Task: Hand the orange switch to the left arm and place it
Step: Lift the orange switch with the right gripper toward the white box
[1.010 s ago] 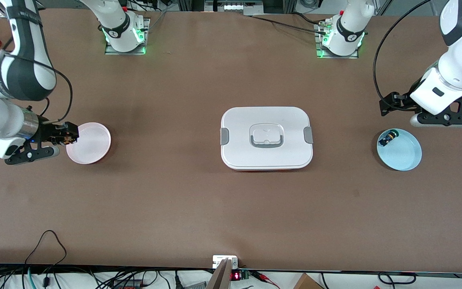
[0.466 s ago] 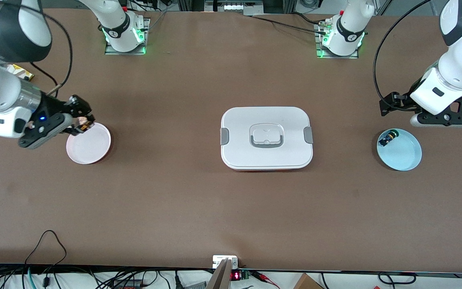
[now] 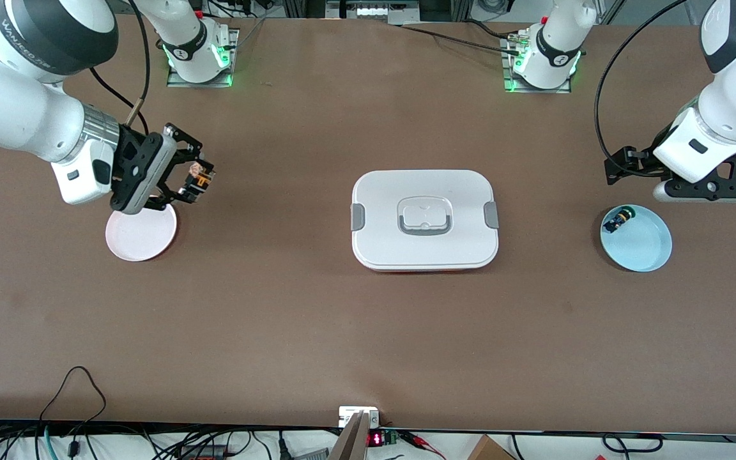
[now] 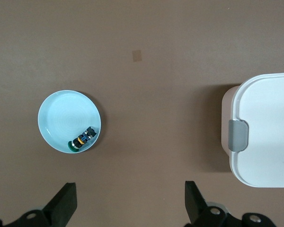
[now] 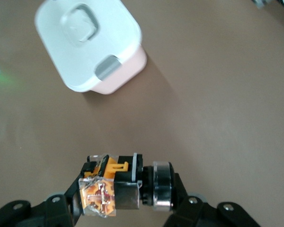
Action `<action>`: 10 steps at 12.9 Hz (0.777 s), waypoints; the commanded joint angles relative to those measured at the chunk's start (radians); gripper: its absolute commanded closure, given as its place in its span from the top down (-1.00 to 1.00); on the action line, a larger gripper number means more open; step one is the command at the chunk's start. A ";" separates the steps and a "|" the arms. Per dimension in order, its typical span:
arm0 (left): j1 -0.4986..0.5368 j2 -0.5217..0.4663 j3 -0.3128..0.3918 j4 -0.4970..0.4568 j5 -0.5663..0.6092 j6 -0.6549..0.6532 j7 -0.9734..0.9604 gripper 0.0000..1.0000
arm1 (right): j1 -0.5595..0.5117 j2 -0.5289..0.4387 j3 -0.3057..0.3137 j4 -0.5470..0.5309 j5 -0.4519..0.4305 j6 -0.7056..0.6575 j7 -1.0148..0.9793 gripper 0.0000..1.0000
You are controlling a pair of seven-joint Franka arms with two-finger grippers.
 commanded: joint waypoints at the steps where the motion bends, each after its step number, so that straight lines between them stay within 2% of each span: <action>1: -0.006 0.007 0.004 0.021 -0.018 -0.005 0.000 1.00 | -0.008 -0.004 0.003 -0.014 0.146 0.038 -0.292 -1.00; 4: -0.006 0.007 0.004 0.021 -0.018 -0.005 0.000 1.00 | 0.004 0.013 0.003 -0.029 0.354 0.040 -0.466 -1.00; 6: -0.006 0.007 0.004 0.021 -0.018 -0.005 0.000 1.00 | 0.026 0.018 0.005 -0.055 0.448 0.075 -0.581 -1.00; 10: -0.007 0.007 -0.013 0.038 -0.018 -0.025 -0.003 1.00 | 0.032 0.045 0.003 -0.083 0.701 0.077 -0.779 -1.00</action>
